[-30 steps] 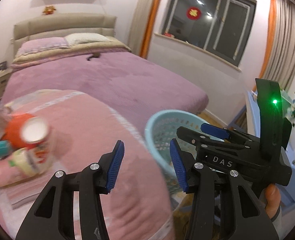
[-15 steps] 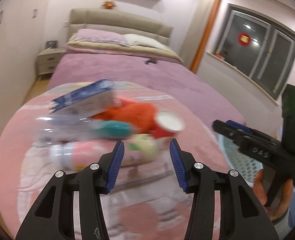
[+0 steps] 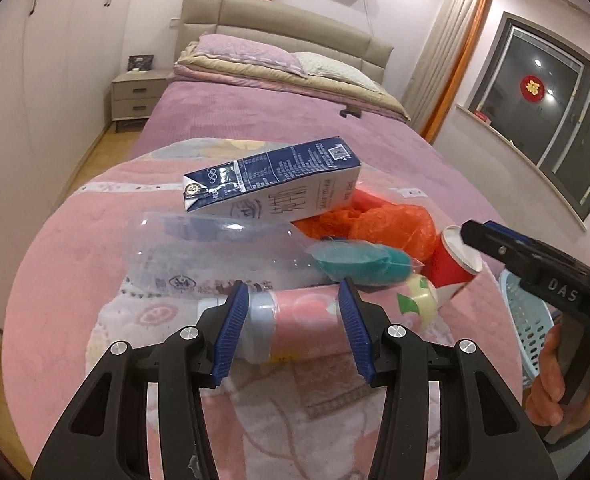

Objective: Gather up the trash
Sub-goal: 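Move both tools back from the basket to the trash pile, then reach the right tool to the red-white paper cup while the left tool approaches the pink spray can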

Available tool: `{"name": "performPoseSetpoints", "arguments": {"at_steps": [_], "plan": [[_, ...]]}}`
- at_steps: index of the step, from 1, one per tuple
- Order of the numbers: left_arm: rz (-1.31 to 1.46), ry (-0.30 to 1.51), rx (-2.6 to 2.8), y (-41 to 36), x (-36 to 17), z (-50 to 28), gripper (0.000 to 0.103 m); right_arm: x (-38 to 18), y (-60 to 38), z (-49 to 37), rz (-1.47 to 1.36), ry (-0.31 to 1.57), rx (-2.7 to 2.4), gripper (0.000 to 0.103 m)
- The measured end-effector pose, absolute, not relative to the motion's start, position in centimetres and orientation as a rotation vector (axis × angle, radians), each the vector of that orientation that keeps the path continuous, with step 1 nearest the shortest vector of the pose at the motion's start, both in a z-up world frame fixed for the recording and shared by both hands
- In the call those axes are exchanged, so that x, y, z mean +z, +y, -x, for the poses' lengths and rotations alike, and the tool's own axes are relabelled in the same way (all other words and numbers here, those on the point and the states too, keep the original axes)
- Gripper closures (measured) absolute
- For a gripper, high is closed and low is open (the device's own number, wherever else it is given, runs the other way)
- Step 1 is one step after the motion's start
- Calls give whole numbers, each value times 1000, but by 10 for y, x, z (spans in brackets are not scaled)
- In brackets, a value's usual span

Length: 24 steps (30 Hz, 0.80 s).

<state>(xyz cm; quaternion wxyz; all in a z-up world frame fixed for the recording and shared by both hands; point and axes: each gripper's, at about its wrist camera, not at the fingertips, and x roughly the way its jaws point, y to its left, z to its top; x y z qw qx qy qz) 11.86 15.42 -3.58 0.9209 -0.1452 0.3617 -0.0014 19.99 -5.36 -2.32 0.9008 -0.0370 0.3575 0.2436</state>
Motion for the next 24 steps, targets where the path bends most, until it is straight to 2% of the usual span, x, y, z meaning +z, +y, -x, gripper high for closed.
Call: {"name": "performPoseSetpoints", "arguments": {"at_steps": [9,18,24], "plan": [[261,768,-14,152,-43,-122,57,-38,-66,-206,11,800,565,50],[167,831,-92,126,-41,-90,46,-40,-96,-189,-70,817,576,50],[161,849,-175,120,-41,-74,45,-44,-110,-167,-43,802,550,50]]}}
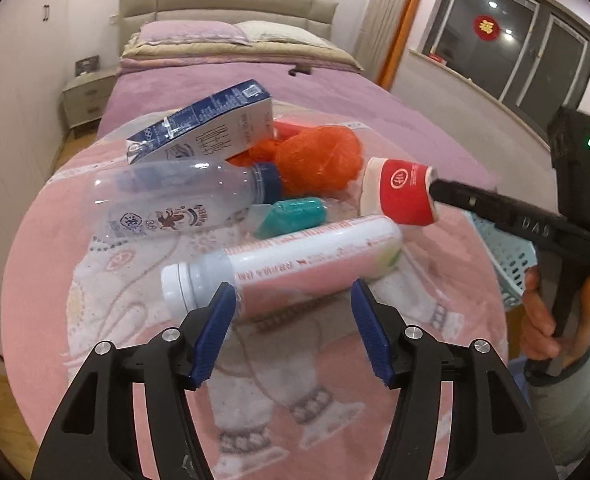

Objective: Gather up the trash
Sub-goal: 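Reach the right tool to the red-white paper cup while the left tool approaches the pink spray can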

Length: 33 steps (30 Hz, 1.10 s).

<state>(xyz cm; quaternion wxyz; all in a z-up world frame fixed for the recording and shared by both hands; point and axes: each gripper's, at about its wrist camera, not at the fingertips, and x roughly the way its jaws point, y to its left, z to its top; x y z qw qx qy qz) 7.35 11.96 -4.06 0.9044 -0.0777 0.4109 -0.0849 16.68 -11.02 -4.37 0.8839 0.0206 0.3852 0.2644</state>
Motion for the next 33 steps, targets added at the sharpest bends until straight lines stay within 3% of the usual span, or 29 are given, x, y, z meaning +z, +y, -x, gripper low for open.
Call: {"name": "performPoseSetpoints", "arguments": {"at_steps": [7,16,22,27,33], "plan": [[204,792,-92,146,-27,-90,44,-58,-130,-153,-30,836,524,50],[246,904,-153,159,-53,-120,44,-67,-141,-158,-59,871,530,50],[213,937,-274,142,-50,-82,44,-72,-134,-163,-72,891,556,50],[155,952,-358,113,-46,-51,37,-71,-132,-159,-75,889,572,50],[41,945,-301,81,-51,-63,35,-68,-136,-158,-88,885,567,50]]}}
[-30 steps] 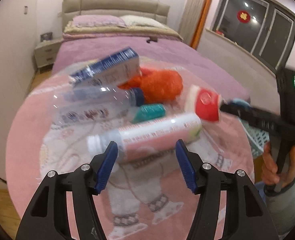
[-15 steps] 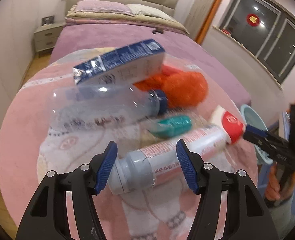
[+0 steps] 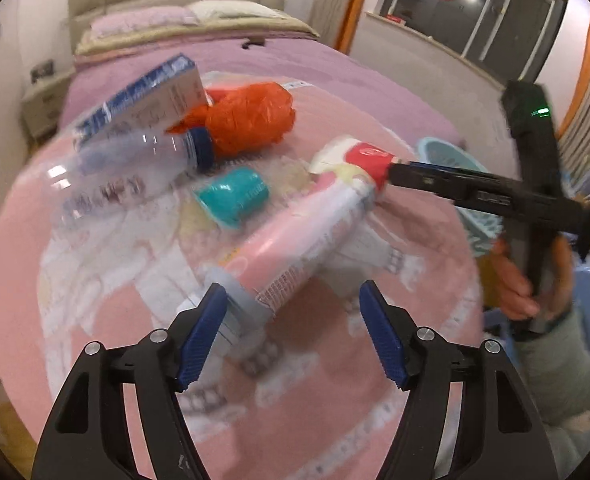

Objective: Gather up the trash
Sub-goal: 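Reach the right tool to the red-white paper cup while the left tool approaches the pink spray can, then close the right tool on the red-white cup while the left tool grips the pink can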

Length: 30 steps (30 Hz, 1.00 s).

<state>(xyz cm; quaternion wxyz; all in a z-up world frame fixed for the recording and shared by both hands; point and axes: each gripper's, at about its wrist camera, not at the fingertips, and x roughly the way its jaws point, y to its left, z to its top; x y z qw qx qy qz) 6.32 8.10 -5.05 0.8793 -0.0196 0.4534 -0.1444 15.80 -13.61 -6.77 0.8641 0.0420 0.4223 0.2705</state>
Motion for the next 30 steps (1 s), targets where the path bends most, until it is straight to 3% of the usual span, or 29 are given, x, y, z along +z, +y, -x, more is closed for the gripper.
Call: {"name": "performPoseSetpoints", "arguments": {"at_steps": [6,15,18,20,30], "plan": [[-42,967,-264,67,-55,-84,35,-68,-152,-163,-125,896,539,50],[107,941,-398,73,-35,-67,40,-73,-160,-167,-152,900,536,50],[42,905,-384,64,-29,-81,33,-71,-162,-166,-156,898,536,50],[-14,928,-421,53,-36,-97,23,-70,-166,-164,-157,893,530,50],[-44,1068,-504,26,-62,-110,28,-74,-177,-172,-192,912,522,50]]}}
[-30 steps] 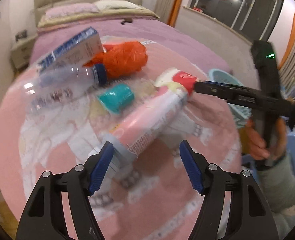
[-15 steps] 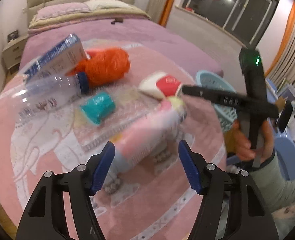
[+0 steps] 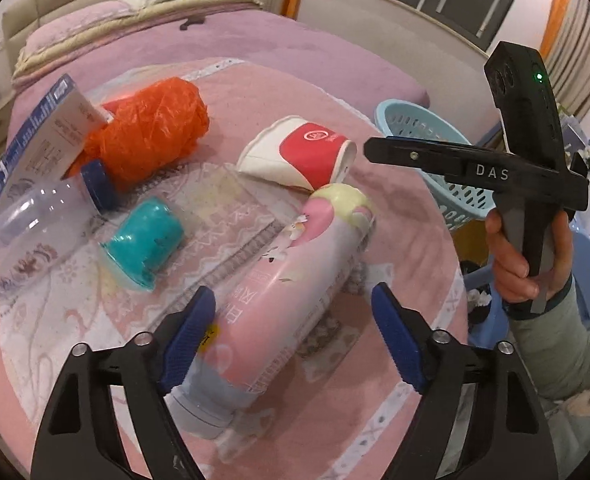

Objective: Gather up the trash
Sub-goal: 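Close the right tool on the red-white cup while the left tool grips the pink can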

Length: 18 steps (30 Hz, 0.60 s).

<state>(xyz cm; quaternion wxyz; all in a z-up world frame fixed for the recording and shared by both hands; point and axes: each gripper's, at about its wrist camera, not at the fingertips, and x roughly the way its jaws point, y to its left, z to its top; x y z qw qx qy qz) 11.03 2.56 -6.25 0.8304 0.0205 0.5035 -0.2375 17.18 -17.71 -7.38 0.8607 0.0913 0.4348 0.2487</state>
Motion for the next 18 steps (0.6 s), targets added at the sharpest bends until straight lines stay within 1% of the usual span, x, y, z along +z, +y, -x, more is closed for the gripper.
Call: {"name": "performPoseSetpoints", "arguments": {"at_steps": [1,6,8,11,13,18], "plan": [[-55,1077,-496,21,-65,-111,30,-74,-176,-172,-195,915,526,50],[-159,1123,-477,-10,-81,-111,34,-71,-170,-169,-180,910,538,50],[-170,1126,-463,-18,-88,-110,43,-69,-170,-169,-178,907,534,50],[-100,1119,-457,-13,-90,-104,51,-66,-176,-169,-180,900,524,50],[-39,1102,-447,-4,-88,-94,53,-64,-180,-169,-185,895,520,50],[116,1054,-397,28,-85,-59,55,-64,-174,-170,-185,898,531,50]]}}
